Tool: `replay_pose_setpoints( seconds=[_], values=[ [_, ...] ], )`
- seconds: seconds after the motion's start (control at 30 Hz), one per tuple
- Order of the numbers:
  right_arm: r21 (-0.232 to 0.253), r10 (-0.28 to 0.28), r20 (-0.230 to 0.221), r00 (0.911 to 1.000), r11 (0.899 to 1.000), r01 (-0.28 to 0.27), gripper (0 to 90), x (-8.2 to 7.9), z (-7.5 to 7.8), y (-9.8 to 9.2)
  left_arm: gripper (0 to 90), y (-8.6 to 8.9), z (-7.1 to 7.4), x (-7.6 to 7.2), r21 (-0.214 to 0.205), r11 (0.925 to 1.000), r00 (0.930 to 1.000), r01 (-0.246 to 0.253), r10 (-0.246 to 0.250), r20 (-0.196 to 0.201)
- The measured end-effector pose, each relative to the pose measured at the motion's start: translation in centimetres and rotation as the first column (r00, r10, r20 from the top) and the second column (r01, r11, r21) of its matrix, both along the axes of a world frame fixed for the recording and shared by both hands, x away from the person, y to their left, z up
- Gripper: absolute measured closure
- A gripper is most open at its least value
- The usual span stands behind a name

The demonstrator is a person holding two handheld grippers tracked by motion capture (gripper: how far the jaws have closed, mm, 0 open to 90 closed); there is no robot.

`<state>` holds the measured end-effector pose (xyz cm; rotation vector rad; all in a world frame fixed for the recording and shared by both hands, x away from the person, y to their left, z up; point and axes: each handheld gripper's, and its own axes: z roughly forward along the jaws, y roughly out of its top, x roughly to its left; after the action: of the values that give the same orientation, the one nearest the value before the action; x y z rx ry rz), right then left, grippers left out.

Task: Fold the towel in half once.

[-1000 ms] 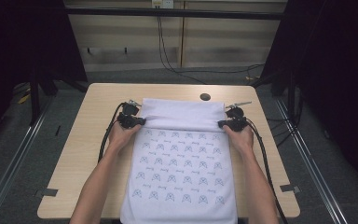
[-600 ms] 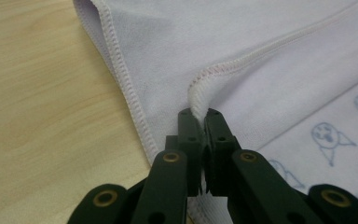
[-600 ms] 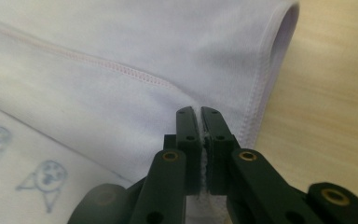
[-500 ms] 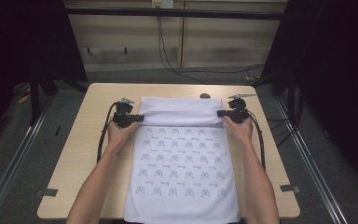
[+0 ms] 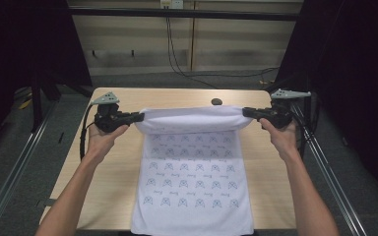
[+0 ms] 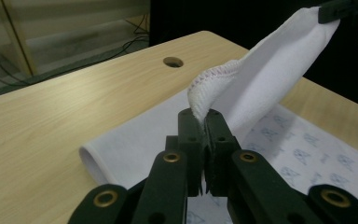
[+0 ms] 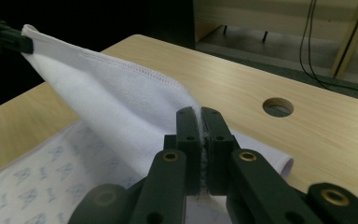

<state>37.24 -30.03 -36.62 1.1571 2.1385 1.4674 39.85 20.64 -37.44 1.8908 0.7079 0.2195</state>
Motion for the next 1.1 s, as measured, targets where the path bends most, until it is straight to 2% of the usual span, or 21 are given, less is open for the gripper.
replay_pose_setpoints(
  seconds=[0.3,0.33,0.4,0.47,0.53,0.6,0.67,0.7,0.73,0.8,0.9,1.0,1.07,1.1],
  values=[
    [-0.029,0.09,0.076,0.9931,0.996,-0.088,87.3,-4.8,3.4,0.5,87.5,1.6,3.1,-4.0,-0.036,0.998,0.9968,0.052,-0.05,0.063],
    [-0.019,0.1,0.087,0.9912,0.995,-0.099,87.2,-5.6,3.6,0.6,87.5,1.7,3.1,-4.5,-0.039,0.9976,0.9961,0.057,-0.054,0.07],
    [-0.013,0.11,0.104,0.9885,0.994,-0.109,87.2,-6.9,3.6,0.7,87.5,1.8,2.4,-5.4,-0.06,0.9958,0.9963,0.069,-0.065,0.056],
    [-0.022,0.125,0.109,0.9862,0.992,-0.124,87.2,-8.5,2.9,1.0,87.5,1.7,1.2,-6.6,-0.057,0.9954,0.9962,0.077,-0.074,0.044],
    [-0.028,0.134,0.099,0.986,0.991,-0.132,87.2,-10.0,1.9,1.3,87.5,1.8,0.0,-8.0,-0.077,0.9934,0.9963,0.086,-0.085,0.017],
    [-0.032,0.129,0.081,0.9883,0.991,-0.127,87.2,-11.3,0.9,1.5,87.5,2.0,-0.4,-9.4,-0.107,0.9904,0.9961,0.087,-0.085,0.022],
    [-0.037,0.126,0.073,0.9893,0.992,-0.124,87.2,-12.3,0.1,1.5,87.5,2.1,-0.6,-10.2,-0.082,0.992,0.9953,0.095,-0.094,0.025],
    [-0.04,0.132,0.067,0.989,0.991,-0.13,87.2,-12.6,-0.2,1.5,87.5,2.1,-1.1,-10.5,-0.078,0.9921,0.9952,0.098,-0.098,0.008],
    [-0.051,0.133,0.054,0.9897,0.99,-0.13,87.2,-13.0,-0.9,1.6,87.4,2.0,-1.8,-10.6,-0.057,0.9934,0.995,0.1,-0.1,-0.003],
    [-0.052,0.139,0.034,0.9897,0.989,-0.137,87.2,-13.6,-2.2,1.5,87.3,1.7,-3.6,-10.5,-0.004,0.9948,0.9941,0.102,-0.102,-0.037],
    [-0.08,0.152,-0.004,0.9883,0.985,-0.152,87.1,-14.2,-4.5,1.5,87.2,1.1,-6.5,-10.6,0.016,0.9931,0.9893,0.117,-0.115,-0.09],
    [-0.074,0.176,-0.066,0.9822,0.981,-0.18,86.8,-14.8,-6.9,1.4,87.1,0.5,-8.0,-11.2,0.061,0.9864,0.9812,0.152,-0.144,-0.129],
    [-0.058,0.198,-0.094,0.9757,0.977,-0.204,85.6,-15.2,-7.7,1.2,86.5,0.6,-8.3,-11.8,0.088,0.9799,0.9758,0.179,-0.165,-0.143],
    [-0.052,0.207,-0.103,0.973,0.976,-0.213,84.5,-15.4,-7.9,1.1,85.7,0.8,-8.6,-12.3,0.089,0.9757,0.97,0.2,-0.184,-0.158]
  ],
)
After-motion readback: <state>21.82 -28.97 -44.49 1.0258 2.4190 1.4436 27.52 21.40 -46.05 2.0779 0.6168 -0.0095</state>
